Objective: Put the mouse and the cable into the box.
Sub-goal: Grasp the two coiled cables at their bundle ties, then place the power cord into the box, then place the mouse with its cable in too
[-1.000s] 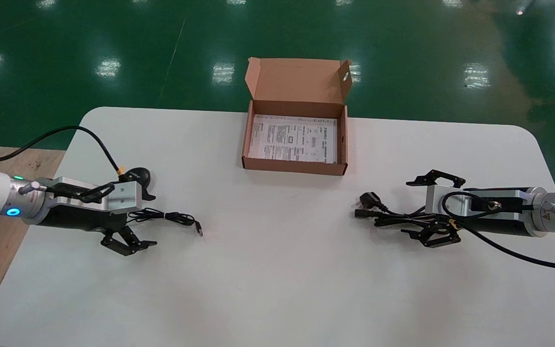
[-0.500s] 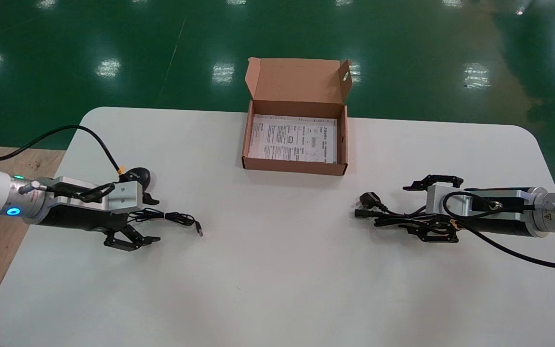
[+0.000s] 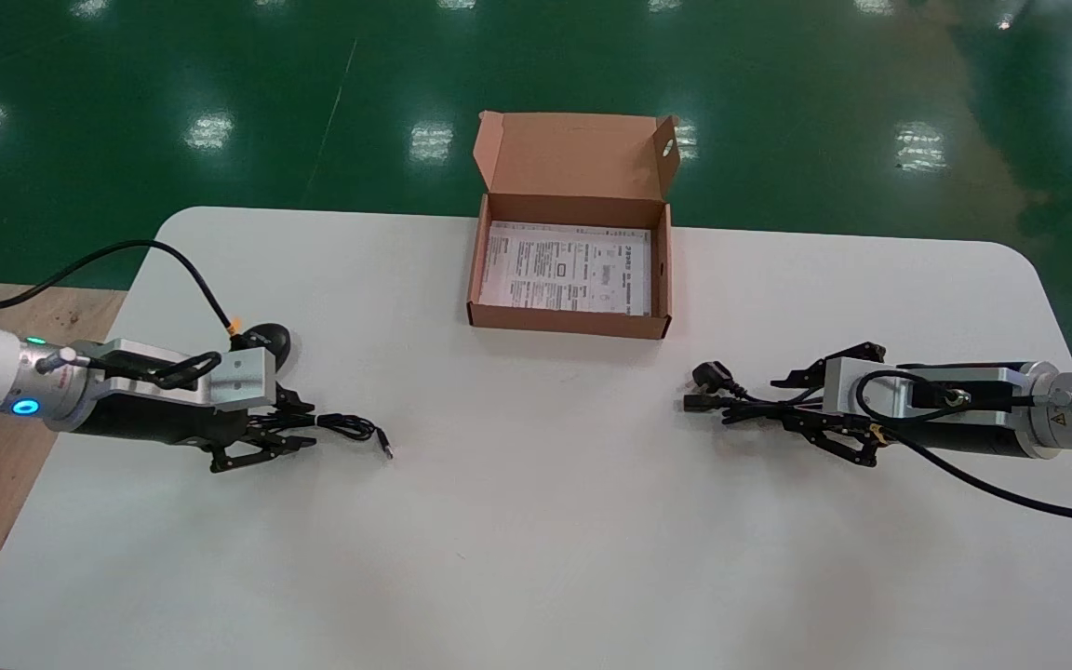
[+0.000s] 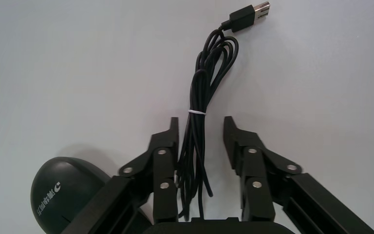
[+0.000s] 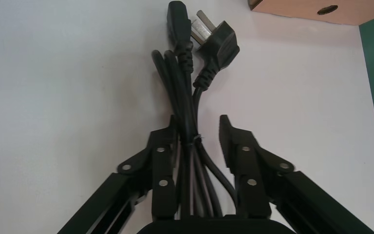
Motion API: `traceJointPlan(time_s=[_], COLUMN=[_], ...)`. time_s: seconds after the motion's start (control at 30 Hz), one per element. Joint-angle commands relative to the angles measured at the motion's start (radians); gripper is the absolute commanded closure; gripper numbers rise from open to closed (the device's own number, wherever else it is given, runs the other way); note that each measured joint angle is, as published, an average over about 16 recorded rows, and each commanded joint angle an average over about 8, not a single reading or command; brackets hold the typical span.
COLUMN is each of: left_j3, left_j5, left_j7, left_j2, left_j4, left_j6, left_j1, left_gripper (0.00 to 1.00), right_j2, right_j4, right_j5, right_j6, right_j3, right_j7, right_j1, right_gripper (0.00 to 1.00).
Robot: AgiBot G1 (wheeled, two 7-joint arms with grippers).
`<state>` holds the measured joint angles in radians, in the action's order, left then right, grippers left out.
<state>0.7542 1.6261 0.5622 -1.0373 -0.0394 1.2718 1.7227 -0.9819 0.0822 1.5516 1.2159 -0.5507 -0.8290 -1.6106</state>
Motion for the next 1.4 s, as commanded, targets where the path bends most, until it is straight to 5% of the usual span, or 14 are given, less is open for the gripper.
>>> traceJointPlan(time_s=[0.03,0.43,0.7,1.03,1.4], left_j3=[0.0,-0.003,-0.025,-0.083,-0.079], left_j5=[0.0,-0.003,-0.027,-0.099,-0.097], left_j7=[0.0,0.0,-0.012,0.008,0.035], left_j2=[0.0,0.001,0.032,-0.001,-0.046], left_j4=[0.0,-0.013,-0.111,-0.309,-0.415], left_j6=[0.0,0.008,0.01,-0.018,0.017], left_j1=[0.0,0.023,0.192,0.356,0.431], left_gripper=[1.0,1.0,1.0,1.0,1.0], right_j2=[0.0,0.006,-0.01,-0.183,-0.328], right_j4=[0.0,0.014,0.114,0.205,0.107], right_j5=[0.0,-0.006,-0.066,-0.055,-0.017], right_j6=[0.0,0.007,0.023,-0.117,-0.26], right_j3=[0.0,0.004,0.046,0.038,0.015], right_j7=[0.0,-0.011,-0.007,0.044,-0.018], right_j1=[0.0,-0.009,-0.097,-0.096,-0.095], right_gripper=[1.0,1.0,1.0,1.0,1.0])
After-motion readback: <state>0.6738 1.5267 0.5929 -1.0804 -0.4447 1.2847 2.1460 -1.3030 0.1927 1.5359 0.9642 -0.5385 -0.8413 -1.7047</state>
